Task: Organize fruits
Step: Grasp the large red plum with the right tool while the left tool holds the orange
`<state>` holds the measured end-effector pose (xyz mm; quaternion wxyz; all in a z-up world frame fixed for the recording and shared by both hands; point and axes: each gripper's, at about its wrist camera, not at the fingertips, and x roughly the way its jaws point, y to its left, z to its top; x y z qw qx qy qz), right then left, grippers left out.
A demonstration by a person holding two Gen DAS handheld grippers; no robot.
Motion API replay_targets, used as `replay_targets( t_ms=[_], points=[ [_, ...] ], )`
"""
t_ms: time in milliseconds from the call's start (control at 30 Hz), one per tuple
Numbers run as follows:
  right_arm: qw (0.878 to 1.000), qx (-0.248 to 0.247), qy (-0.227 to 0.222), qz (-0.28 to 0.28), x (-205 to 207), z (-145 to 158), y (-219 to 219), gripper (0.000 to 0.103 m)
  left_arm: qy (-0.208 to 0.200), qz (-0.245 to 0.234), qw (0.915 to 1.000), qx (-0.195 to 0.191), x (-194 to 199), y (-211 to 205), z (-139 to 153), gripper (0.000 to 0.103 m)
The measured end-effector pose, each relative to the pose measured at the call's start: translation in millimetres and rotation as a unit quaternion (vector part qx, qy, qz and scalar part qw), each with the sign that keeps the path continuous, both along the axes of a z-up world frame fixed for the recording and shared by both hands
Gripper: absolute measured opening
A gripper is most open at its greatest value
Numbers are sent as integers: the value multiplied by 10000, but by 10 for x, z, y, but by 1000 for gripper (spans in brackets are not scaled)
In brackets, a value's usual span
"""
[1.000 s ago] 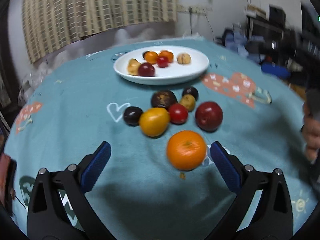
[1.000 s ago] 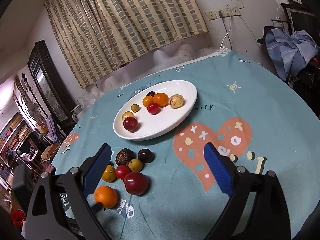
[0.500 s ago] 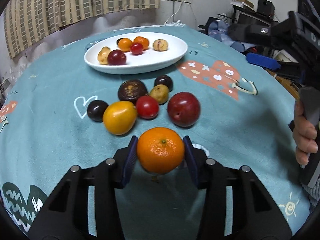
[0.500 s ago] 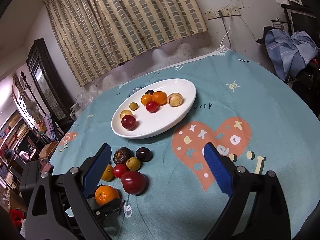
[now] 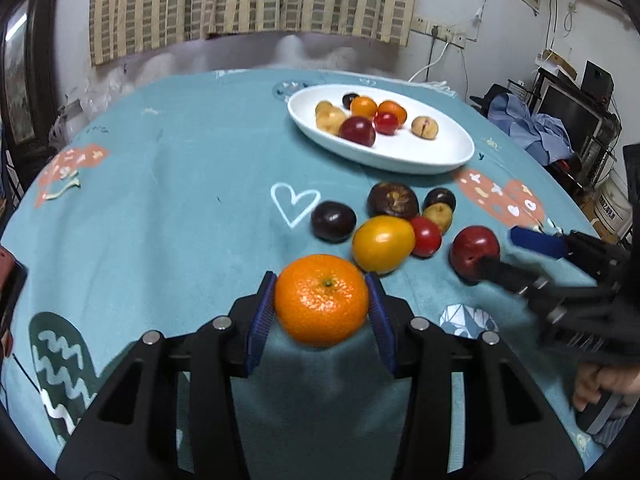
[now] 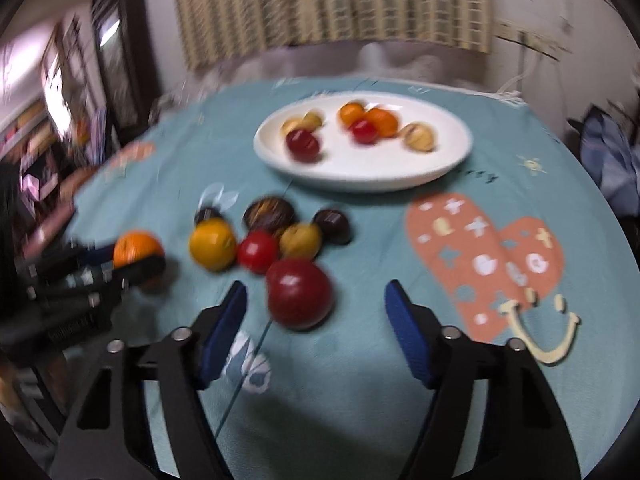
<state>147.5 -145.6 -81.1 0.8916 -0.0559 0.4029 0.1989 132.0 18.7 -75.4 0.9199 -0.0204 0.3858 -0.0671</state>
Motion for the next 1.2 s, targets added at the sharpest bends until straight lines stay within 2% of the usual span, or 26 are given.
replay_targets(
  t_ms=[100, 200, 333, 600, 700, 800, 933, 967, 1100, 1200],
  points=[
    [9999, 9, -18, 106, -12, 0, 22, 42, 42, -30, 10000, -6, -11, 4, -20, 46],
    [9997, 237, 34, 85, 2, 6, -47, 35, 190, -35, 9998, -85, 30, 21, -60, 46],
    [9992, 371, 103, 82, 16, 7, -75, 35, 283, -47, 9994, -180, 54, 50, -92, 46],
    [9973, 683, 257, 15, 146, -2, -115, 35, 262, -64, 9996, -114, 40, 14, -87, 46],
    [9969, 771, 128, 24, 106, 55, -152, 34, 53, -37, 9999, -151, 0, 11, -16, 46],
    [9946, 1017, -156, -105, 62, 229, -293, 34, -232, -128, 9993, -250, -14, -73, 180, 46],
    [9876, 1427, -465, -455, 136, 527, -602, 31, -308, -379, 9986, -179, 259, -324, 400, 46],
    [9871, 1412, -548, -527, 200, 610, -663, 27, -338, -427, 9984, -129, 344, -397, 438, 46],
    [9851, 1393, -669, -757, 653, 921, -821, 28, -427, -625, 9971, 51, 730, -748, 505, 46],
    [9872, 1170, -659, -861, 966, 914, -766, 28, -375, -745, 9964, 138, 1030, -999, 440, 46]
  ],
)
